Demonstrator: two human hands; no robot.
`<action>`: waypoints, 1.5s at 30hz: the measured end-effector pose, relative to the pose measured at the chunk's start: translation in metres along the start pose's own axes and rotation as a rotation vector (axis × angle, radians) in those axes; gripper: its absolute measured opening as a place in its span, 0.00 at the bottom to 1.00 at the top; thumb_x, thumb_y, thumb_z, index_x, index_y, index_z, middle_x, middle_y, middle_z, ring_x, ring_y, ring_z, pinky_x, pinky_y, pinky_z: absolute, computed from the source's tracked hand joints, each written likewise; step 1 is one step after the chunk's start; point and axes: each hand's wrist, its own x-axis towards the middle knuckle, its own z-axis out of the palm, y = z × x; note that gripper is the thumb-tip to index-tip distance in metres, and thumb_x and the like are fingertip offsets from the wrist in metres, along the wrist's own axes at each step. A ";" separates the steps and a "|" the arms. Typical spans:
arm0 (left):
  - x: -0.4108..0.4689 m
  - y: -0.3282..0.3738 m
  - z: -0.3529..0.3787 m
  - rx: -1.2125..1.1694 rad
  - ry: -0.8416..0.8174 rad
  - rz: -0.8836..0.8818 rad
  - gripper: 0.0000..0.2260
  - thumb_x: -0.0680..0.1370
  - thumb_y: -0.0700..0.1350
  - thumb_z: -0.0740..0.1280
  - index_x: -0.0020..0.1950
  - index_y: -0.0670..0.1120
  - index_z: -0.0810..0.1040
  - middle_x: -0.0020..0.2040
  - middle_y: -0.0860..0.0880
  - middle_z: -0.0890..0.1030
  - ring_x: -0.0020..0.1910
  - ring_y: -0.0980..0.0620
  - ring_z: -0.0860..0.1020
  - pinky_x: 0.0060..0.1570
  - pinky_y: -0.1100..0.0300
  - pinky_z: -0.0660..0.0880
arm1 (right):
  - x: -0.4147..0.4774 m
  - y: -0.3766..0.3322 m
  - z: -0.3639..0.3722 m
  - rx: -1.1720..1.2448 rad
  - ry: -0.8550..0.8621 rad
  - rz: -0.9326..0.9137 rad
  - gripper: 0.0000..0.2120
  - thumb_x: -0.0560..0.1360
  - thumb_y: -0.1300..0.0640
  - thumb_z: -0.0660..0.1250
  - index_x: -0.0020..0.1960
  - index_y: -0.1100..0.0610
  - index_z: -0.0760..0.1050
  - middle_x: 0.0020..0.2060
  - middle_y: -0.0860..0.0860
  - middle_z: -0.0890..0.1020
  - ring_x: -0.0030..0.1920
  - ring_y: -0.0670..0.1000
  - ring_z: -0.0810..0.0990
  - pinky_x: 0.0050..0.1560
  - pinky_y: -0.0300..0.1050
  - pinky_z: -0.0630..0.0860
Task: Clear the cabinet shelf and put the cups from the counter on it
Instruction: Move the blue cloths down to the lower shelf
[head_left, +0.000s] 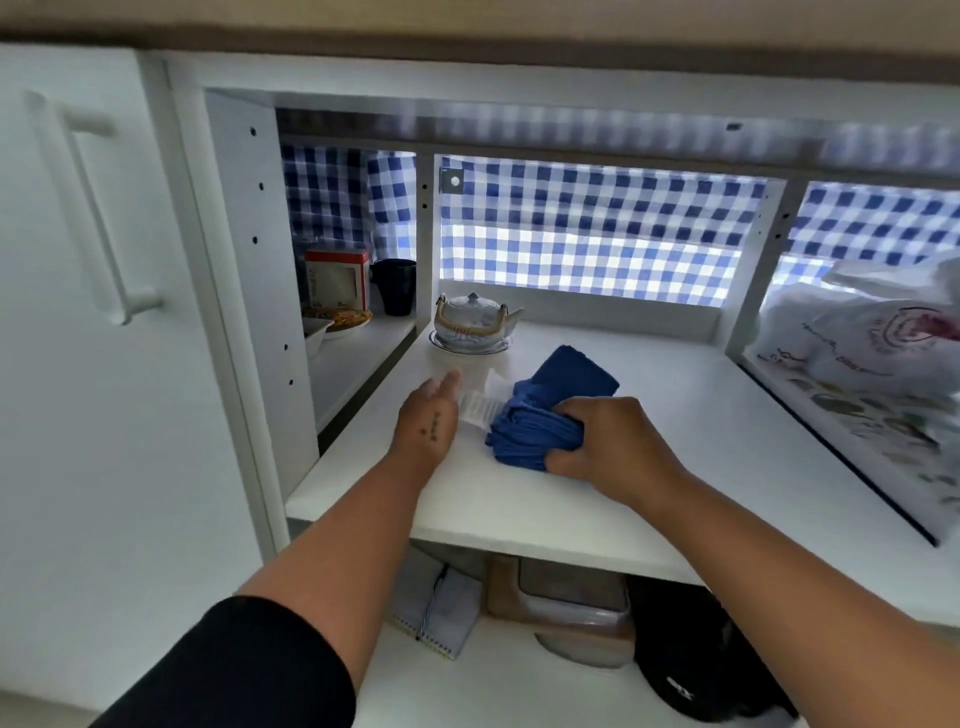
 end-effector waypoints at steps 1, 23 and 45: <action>-0.009 0.002 -0.002 -0.061 -0.058 -0.064 0.21 0.82 0.57 0.54 0.59 0.43 0.77 0.56 0.44 0.79 0.52 0.46 0.77 0.55 0.54 0.73 | -0.009 -0.007 -0.001 -0.007 0.000 -0.016 0.14 0.70 0.56 0.74 0.55 0.53 0.81 0.44 0.49 0.83 0.42 0.47 0.79 0.42 0.39 0.76; -0.150 -0.001 -0.059 -0.499 -0.571 -0.181 0.24 0.71 0.47 0.72 0.65 0.42 0.75 0.58 0.41 0.82 0.56 0.42 0.82 0.52 0.46 0.79 | -0.125 -0.087 0.011 0.495 0.206 0.081 0.30 0.72 0.49 0.73 0.71 0.45 0.66 0.69 0.46 0.65 0.67 0.47 0.68 0.62 0.46 0.73; -0.158 -0.158 -0.035 -0.085 -0.620 -0.535 0.20 0.72 0.52 0.72 0.60 0.44 0.75 0.59 0.45 0.79 0.58 0.47 0.77 0.62 0.51 0.72 | -0.186 -0.022 0.167 1.234 -0.236 0.776 0.26 0.72 0.59 0.73 0.68 0.56 0.69 0.55 0.54 0.83 0.54 0.54 0.84 0.55 0.52 0.80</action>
